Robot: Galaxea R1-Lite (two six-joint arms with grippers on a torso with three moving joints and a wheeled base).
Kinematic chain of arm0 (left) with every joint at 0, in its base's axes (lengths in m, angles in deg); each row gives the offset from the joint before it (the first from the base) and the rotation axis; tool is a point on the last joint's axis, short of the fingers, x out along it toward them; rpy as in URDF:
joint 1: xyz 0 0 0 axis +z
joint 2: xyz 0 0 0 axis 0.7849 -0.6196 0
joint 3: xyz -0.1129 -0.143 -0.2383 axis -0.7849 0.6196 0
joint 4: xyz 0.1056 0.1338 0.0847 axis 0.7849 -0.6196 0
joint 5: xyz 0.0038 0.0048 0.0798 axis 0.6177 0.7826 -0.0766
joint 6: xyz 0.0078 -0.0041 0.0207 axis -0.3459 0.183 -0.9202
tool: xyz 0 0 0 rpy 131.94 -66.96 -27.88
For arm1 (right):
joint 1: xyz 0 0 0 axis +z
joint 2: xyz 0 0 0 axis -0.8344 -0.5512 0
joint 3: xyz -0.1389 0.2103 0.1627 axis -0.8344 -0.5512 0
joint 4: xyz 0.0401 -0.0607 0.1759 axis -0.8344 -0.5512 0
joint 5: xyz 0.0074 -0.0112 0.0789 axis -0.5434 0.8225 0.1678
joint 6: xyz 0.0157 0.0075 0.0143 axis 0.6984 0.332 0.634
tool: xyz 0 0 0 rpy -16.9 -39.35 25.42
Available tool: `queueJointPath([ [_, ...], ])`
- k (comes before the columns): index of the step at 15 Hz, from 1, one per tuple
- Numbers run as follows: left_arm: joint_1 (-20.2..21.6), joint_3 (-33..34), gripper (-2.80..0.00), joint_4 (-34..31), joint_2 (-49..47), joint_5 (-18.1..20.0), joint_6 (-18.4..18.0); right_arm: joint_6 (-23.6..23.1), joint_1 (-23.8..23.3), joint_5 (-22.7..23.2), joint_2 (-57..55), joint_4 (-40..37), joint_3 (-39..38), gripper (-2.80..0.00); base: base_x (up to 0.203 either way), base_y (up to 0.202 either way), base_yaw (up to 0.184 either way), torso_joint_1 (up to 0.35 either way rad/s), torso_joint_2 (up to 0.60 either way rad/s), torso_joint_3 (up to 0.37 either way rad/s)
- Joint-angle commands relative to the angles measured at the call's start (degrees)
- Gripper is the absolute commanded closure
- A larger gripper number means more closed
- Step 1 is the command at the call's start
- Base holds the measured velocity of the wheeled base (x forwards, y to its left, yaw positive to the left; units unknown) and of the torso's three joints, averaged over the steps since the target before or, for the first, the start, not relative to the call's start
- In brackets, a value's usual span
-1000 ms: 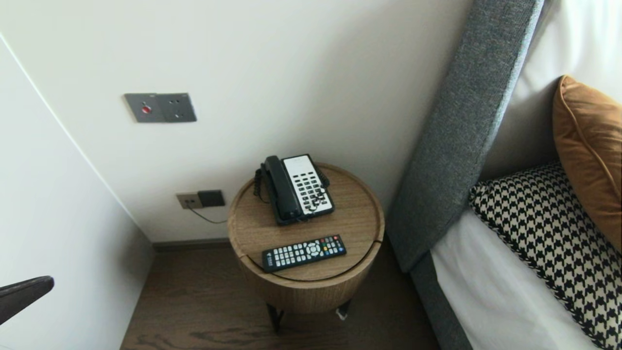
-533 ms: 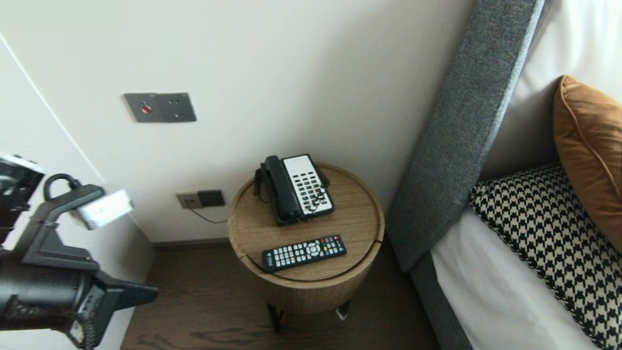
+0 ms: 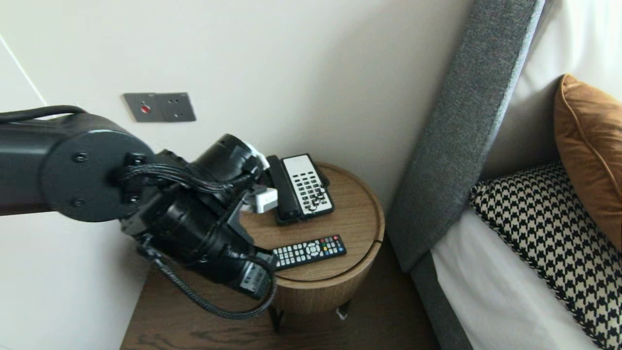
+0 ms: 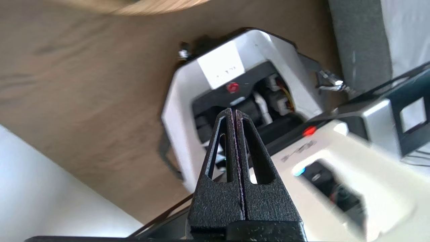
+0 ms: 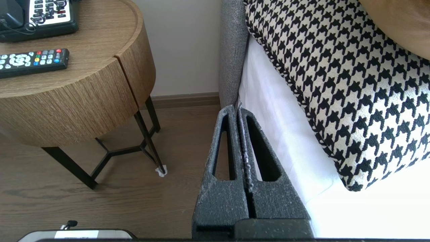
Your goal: Open the nightstand drawer
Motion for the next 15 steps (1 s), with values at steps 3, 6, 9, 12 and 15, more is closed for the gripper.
queueJointPath([
  [3, -1.98, -4.63, 0.00, 0.68, -12.02, 0.20, 4.28, 0.00, -0.02, 0.01, 0.02, 0.00, 0.00, 0.00, 0.000, 0.000, 0.000, 0.000, 0.00, 0.000],
  [6, -2.01, -4.57, 0.00, 6.45, -14.99, -0.25, 5.92, 0.00, -0.02, 0.01, 0.02, 0.00, 0.00, 0.00, 0.000, 0.000, 0.000, 0.000, 0.00, 0.000],
  [9, -2.01, -4.93, 0.00, 9.99, -17.53, -2.00, 6.54, 0.00, -0.02, 0.01, 0.02, 0.00, 0.00, 0.00, 0.000, 0.000, 0.000, 0.000, 0.00, 0.000],
  [12, -2.21, -6.39, 0.00, 12.46, -18.59, -2.69, 9.28, 0.00, -0.02, 0.01, 0.02, 0.00, 0.00, 0.00, 0.000, 0.000, 0.000, 0.000, 0.00, 0.000],
  [15, -2.21, -5.78, 0.00, 17.25, -19.54, -4.38, 11.93, 0.00, -0.02, 0.01, 0.02, 0.00, 0.00, 0.00, 0.000, 0.000, 0.000, 0.000, 0.00, 0.000],
])
